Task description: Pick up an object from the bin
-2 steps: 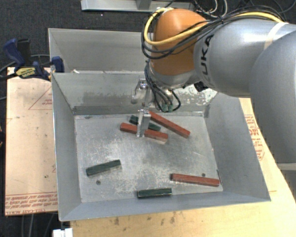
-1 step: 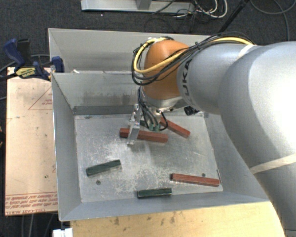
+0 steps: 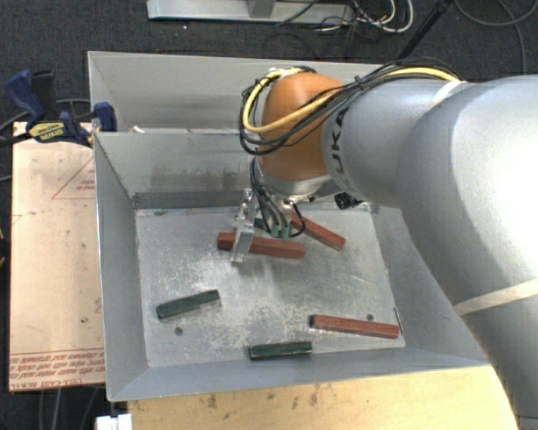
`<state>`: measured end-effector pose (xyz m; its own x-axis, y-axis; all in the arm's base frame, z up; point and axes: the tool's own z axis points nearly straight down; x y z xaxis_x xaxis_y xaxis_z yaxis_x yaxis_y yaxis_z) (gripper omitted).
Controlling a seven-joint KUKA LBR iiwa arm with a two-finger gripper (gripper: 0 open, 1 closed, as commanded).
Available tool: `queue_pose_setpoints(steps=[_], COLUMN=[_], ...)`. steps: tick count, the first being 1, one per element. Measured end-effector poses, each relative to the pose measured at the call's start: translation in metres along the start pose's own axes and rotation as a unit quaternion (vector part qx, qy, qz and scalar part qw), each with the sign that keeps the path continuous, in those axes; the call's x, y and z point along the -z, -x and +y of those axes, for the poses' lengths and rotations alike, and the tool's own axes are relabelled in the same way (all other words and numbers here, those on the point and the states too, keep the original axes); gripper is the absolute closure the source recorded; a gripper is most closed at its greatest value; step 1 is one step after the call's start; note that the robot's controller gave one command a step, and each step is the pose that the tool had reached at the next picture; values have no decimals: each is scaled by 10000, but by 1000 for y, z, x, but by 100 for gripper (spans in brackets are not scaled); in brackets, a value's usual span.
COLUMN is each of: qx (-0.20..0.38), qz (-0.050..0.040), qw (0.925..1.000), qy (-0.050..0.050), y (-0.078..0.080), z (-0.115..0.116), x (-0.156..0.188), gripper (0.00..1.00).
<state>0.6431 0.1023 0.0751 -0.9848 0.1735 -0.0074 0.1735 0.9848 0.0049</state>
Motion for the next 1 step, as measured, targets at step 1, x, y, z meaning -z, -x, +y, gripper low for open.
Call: queue_pose_setpoints(steps=[1], qx=[-273], qz=[17], qw=[9996], qy=[-18], y=[-18], z=[-32], x=[151], gripper=[100])
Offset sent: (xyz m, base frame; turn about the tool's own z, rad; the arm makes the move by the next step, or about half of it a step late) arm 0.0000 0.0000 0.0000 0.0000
